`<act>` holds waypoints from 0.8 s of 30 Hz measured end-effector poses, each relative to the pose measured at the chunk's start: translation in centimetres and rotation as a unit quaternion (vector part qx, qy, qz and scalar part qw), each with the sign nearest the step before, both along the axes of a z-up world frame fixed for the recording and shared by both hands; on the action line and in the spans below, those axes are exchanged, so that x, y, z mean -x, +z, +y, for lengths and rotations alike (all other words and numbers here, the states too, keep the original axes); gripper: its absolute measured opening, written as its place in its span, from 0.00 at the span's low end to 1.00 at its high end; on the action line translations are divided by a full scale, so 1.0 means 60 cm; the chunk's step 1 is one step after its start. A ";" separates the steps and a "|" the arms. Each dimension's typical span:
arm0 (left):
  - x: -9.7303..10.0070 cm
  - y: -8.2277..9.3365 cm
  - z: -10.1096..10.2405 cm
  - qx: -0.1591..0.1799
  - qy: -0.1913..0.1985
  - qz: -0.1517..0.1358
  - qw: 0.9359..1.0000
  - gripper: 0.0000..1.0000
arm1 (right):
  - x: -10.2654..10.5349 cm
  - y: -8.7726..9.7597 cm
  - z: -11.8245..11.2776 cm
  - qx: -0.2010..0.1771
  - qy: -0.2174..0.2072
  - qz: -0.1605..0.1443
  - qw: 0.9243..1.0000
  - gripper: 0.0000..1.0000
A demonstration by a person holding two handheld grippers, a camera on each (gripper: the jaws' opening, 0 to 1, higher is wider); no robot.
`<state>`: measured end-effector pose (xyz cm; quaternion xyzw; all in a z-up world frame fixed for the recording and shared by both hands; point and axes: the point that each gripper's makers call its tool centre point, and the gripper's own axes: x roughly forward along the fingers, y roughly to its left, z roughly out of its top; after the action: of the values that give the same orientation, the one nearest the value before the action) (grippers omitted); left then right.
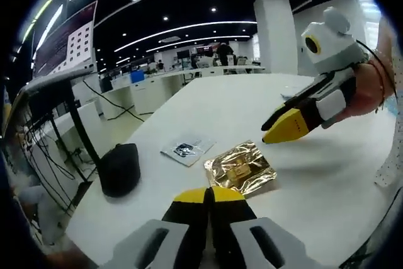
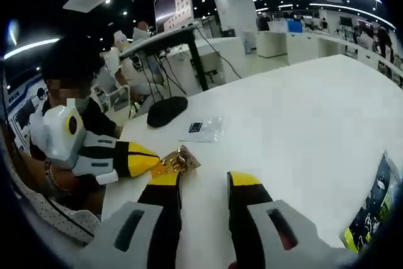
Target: Arrange the skincare products in the storage area until every visible bottle or jar stands upright without overlapping.
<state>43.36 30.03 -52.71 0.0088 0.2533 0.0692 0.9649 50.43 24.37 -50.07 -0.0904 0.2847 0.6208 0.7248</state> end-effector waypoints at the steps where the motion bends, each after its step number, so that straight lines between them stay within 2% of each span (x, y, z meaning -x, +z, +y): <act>1: 0.000 0.000 0.000 -0.002 -0.001 0.000 1.000 0.00 | 0.003 0.000 0.003 -0.001 0.001 0.005 1.000 0.28; 8: 0.000 -0.002 0.000 -0.007 -0.002 -0.009 1.000 0.00 | 0.033 -0.023 0.005 0.020 0.012 0.050 0.998 0.27; 14: 0.000 -0.006 0.000 0.003 0.004 -0.014 1.000 0.00 | 0.037 -0.024 0.008 0.021 0.013 0.056 0.998 0.24; 18: 0.000 -0.008 0.000 0.005 0.007 -0.013 1.000 0.00 | 0.049 -0.023 0.021 0.016 0.014 0.080 0.997 0.23; 24: -0.003 -0.009 -0.001 0.010 0.006 -0.008 1.000 0.00 | 0.059 -0.029 0.042 0.021 0.022 0.083 0.996 0.20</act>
<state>43.51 29.96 -53.24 -0.0026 0.2460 0.0722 0.9666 46.92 26.89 -51.81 -0.0598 0.3548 0.6361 0.6826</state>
